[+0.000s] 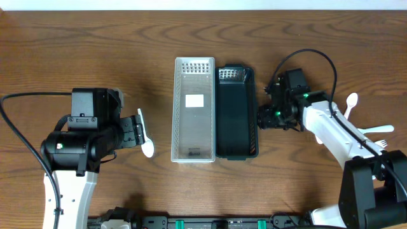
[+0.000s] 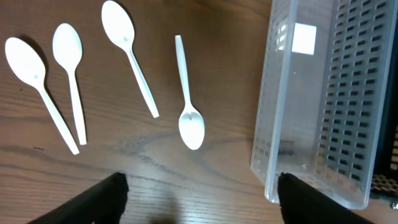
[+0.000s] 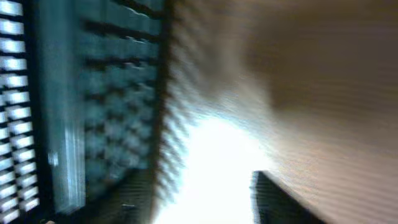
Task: Pack container
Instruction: 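Move the right gripper to the white fork and grasp it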
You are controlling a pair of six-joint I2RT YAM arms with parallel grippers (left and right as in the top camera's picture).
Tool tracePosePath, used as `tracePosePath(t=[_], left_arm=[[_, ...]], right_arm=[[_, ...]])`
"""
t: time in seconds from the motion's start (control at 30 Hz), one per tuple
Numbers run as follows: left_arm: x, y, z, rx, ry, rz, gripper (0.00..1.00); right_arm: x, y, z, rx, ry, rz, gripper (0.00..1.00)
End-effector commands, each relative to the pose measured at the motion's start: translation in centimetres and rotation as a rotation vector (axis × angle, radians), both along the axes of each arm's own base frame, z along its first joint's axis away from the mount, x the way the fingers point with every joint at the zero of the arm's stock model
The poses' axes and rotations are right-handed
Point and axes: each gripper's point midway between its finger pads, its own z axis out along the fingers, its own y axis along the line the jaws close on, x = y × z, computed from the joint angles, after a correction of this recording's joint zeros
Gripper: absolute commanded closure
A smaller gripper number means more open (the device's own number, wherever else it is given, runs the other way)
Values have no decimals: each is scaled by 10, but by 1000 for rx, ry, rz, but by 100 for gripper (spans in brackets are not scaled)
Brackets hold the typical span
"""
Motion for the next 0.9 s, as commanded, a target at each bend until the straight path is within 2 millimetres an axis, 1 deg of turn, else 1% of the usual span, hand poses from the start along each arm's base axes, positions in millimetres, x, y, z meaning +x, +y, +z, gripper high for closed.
tracePosePath(t=[0.0, 0.07, 0.1, 0.17, 0.23, 0.3, 0.37, 0.43, 0.57, 0.63, 0.77, 0.87], left_arm=[[2, 1, 6, 4, -15, -1, 19], [2, 1, 6, 4, -15, -1, 19], [2, 1, 6, 4, -15, -1, 18], [2, 1, 6, 4, -15, -1, 15], [2, 1, 6, 4, -15, -1, 11], [2, 1, 6, 4, -15, -1, 10], [2, 1, 6, 4, -15, -1, 9], [2, 1, 6, 4, -15, -1, 9], [2, 1, 6, 4, -15, -1, 8], [2, 1, 6, 4, -15, -1, 8], [2, 1, 6, 4, -15, -1, 8], [2, 1, 6, 4, -15, -1, 8]], right_arm=[[31, -30, 49, -113, -159, -19, 27], [43, -42, 75, -146, -227, -5, 21], [49, -50, 89, -164, -258, -12, 16], [59, -69, 111, -200, -295, -47, 15], [67, -92, 125, -245, -318, -81, 14], [72, -116, 130, -295, -329, -110, 12], [74, -135, 124, -330, -318, -94, 9], [74, -150, 112, -357, -284, -60, 6], [74, -169, 82, -373, -199, -36, 2], [74, -172, 69, -368, -163, -37, 3], [73, -170, 43, -354, -95, -21, 3], [69, -170, 19, -344, -29, -10, 3]])
